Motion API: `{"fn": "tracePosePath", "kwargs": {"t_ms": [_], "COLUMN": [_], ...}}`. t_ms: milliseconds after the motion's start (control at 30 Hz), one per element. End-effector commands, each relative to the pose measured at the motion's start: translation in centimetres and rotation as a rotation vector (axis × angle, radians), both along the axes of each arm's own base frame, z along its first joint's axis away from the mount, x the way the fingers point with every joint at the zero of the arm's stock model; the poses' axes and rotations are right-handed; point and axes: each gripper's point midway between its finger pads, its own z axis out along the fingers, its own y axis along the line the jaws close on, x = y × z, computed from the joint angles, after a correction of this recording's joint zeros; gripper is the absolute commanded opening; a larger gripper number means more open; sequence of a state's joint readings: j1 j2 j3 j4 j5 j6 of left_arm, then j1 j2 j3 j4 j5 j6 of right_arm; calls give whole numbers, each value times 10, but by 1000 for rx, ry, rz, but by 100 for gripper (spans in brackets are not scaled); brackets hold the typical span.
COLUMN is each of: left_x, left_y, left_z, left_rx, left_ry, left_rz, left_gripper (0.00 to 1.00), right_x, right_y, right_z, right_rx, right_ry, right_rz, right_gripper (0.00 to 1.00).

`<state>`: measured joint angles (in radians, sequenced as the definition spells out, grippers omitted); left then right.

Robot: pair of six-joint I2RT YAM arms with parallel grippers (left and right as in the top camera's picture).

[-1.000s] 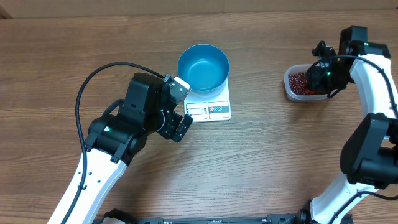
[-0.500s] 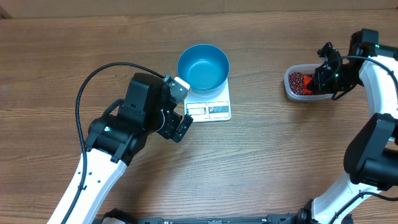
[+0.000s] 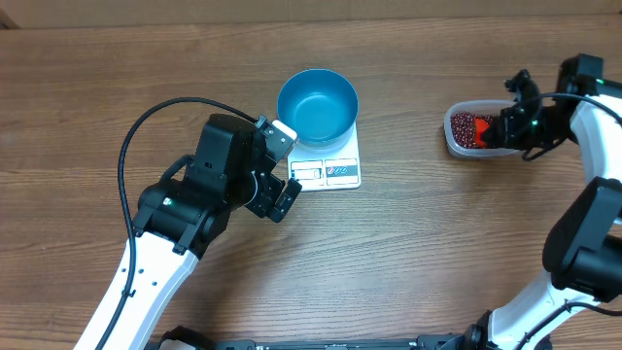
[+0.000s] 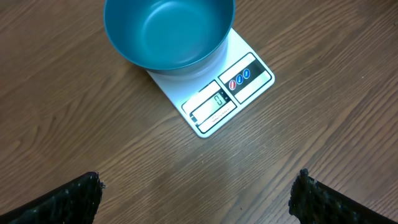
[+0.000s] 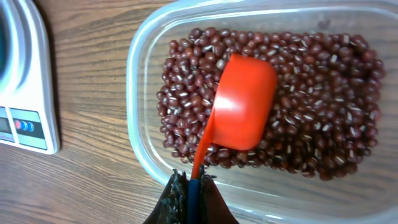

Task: Scoop item into bowl and weigh 150g on scale
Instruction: 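Drag scoop through beans with right gripper and lift it filled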

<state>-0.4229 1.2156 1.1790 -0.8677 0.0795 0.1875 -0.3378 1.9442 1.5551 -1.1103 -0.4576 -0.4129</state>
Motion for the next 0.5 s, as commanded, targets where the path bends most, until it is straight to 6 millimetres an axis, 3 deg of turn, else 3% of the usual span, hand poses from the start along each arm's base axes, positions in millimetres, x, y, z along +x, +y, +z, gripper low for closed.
{"fn": "tracePosePath", "kwargs": {"t_ms": [0, 133, 467], "left_x": [2, 2, 2], "left_y": [-2, -2, -2], "left_z": [13, 13, 13], "left_rx": [-19, -19, -19], "left_ry": [-32, -33, -33], "left_rz": [-17, -17, -17], "left_gripper": [100, 99, 100], "right_x": [2, 2, -10], "right_y": [13, 15, 12], "right_z": [17, 22, -2], "right_rx": [152, 218, 232], "right_ry": [-60, -93, -65], "right_rz": [-1, 3, -15], "right_gripper": [4, 4, 4]}}
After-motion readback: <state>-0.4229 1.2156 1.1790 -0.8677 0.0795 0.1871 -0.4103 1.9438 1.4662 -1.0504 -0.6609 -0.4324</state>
